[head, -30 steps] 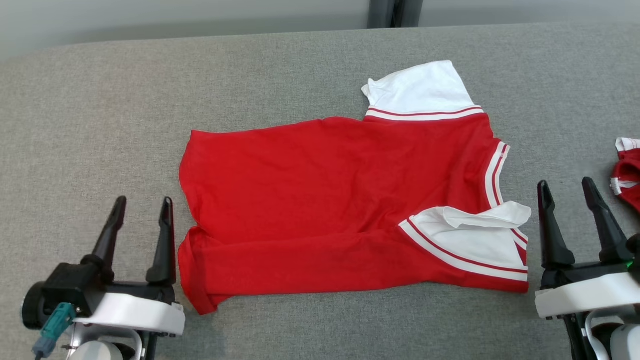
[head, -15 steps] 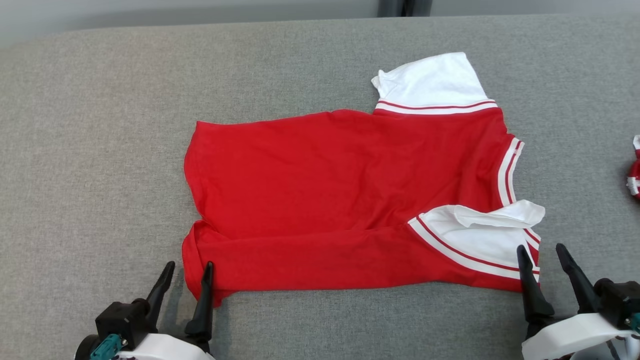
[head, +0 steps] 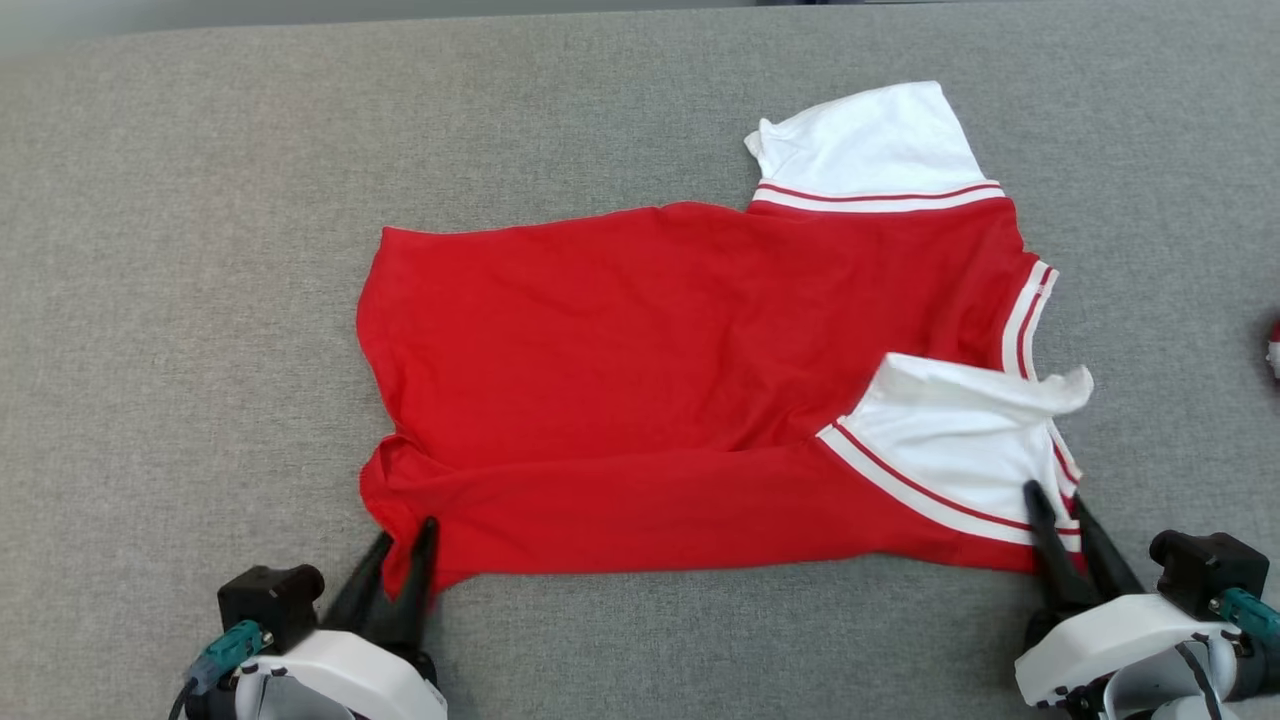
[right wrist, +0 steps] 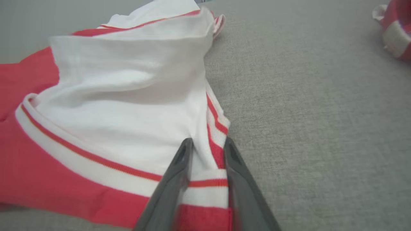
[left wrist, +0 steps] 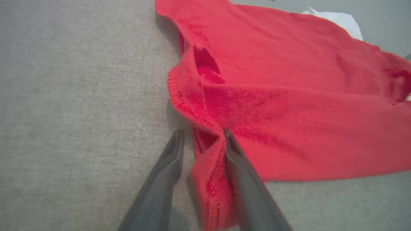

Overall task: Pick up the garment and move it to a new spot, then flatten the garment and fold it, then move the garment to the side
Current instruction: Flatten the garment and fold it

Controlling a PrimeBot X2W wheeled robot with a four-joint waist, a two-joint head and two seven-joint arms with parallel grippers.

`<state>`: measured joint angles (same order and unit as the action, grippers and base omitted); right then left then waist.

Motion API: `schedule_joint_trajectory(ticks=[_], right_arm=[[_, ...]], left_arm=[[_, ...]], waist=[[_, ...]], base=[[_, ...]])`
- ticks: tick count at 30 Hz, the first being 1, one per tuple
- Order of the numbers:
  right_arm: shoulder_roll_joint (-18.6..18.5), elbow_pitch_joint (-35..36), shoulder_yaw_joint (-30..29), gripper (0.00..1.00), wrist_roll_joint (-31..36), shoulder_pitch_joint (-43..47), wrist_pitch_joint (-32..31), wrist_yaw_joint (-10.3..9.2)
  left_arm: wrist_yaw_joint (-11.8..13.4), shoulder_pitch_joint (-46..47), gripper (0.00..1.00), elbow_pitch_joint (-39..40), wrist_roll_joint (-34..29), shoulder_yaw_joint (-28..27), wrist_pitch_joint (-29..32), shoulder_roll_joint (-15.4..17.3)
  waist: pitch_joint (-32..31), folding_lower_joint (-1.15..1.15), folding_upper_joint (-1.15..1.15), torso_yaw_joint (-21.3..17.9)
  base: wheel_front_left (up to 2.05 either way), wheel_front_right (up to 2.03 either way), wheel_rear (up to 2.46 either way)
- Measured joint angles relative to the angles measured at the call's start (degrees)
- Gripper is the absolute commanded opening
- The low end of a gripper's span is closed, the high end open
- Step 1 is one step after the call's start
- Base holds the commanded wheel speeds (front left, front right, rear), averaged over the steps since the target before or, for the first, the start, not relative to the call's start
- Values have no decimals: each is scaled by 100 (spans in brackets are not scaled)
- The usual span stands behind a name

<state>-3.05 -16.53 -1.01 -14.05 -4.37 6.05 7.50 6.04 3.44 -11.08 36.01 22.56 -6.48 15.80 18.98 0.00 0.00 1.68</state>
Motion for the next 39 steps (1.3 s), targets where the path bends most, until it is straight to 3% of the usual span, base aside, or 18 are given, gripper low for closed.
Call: schedule_joint_trajectory(ticks=[5,11,20,26,27,28,29,39], right_arm=[[21,14,-15,0,-134,-30,45,2],[24,453,-221,0,-219,203,-23,2],[35,1109,-425,0,-494,1098,-439,3],[36,1161,-409,0,-713,1326,-513,7],[36,1134,-382,27,-738,1324,-563,7],[38,1102,-363,69,-737,1323,-568,7],[38,1076,-349,100,-742,1312,-571,7],[25,1478,-662,100,-333,920,-292,0]], left_arm=[[-70,62,0,-46,52,-13,76,67],[-34,-101,0,528,162,-102,371,361],[422,-888,0,1581,237,-162,975,757],[547,-1111,0,1834,282,-194,1135,879],[561,-1112,0,1835,277,-196,1145,896],[563,-1110,31,1827,277,-201,1144,901],[563,-1106,100,1798,289,-188,1193,900],[719,-943,100,1786,155,-368,667,761]], waist=[[0,0,0,-71],[-44,0,0,-95],[-206,0,0,-85],[-265,0,0,-90],[-270,0,0,-94],[-277,0,0,-100],[-287,0,0,-106],[-344,0,0,-157]], base=[[0,0,0],[0,0,0],[0,0,0],[0,0,0],[0,0,0],[0,0,0],[0,0,0],[0,0,0]])
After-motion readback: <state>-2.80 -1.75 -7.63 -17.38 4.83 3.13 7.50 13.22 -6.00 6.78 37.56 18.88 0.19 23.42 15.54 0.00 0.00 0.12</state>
